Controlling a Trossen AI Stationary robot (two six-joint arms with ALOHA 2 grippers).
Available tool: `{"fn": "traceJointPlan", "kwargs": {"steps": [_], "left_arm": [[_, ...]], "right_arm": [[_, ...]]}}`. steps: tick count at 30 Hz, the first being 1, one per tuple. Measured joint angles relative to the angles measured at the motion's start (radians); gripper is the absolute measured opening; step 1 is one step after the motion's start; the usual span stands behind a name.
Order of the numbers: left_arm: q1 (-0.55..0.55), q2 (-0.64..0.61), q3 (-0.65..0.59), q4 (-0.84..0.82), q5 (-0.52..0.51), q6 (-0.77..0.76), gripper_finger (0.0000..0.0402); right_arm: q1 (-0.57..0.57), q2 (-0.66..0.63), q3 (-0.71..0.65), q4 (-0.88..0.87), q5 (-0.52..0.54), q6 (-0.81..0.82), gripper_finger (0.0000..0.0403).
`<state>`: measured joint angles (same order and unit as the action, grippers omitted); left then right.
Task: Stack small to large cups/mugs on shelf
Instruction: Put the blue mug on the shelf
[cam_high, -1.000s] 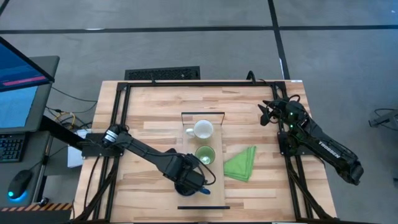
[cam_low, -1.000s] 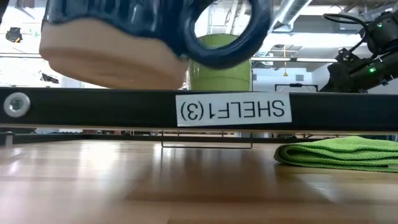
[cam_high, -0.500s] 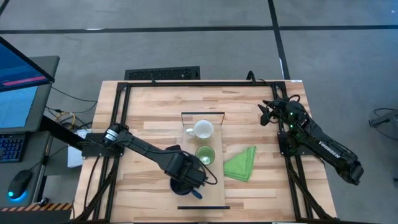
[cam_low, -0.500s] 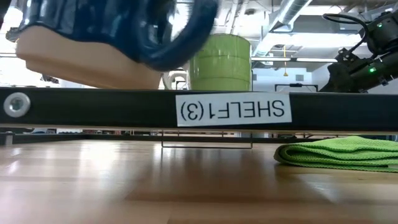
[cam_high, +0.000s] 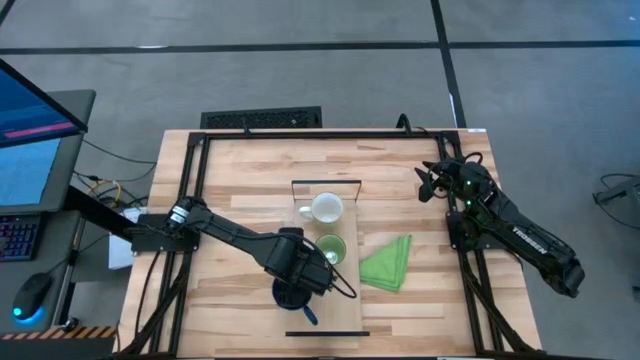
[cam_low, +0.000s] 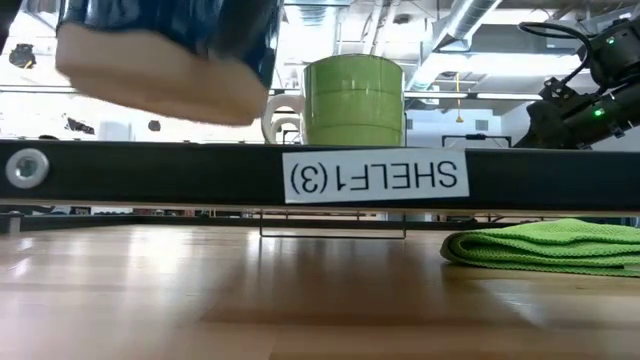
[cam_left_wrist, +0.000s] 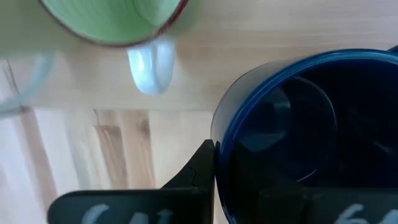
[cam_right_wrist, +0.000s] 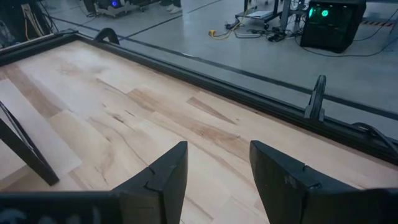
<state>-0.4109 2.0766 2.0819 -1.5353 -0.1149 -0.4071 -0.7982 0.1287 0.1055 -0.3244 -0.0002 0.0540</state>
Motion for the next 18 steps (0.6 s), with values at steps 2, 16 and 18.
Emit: {"fn": "traceJointPlan", "kwargs": {"steps": [2,16,18], "left_arm": [[0.004,0.0,0.018,0.0,-0.001,0.053,0.0009],[0.031,0.001,0.035,-0.035,0.021,0.342,0.0009],[0.034,0.001,0.035,-0.036,0.025,0.395,0.0009]], "right_arm": [[-0.001,0.0,0.0,0.001,0.0,0.0,0.0195],[-0.002,0.0,0.0,0.003,0.038,-0.001,0.0194],[-0.002,0.0,0.0,0.003,0.05,-0.001,0.0194]]}}
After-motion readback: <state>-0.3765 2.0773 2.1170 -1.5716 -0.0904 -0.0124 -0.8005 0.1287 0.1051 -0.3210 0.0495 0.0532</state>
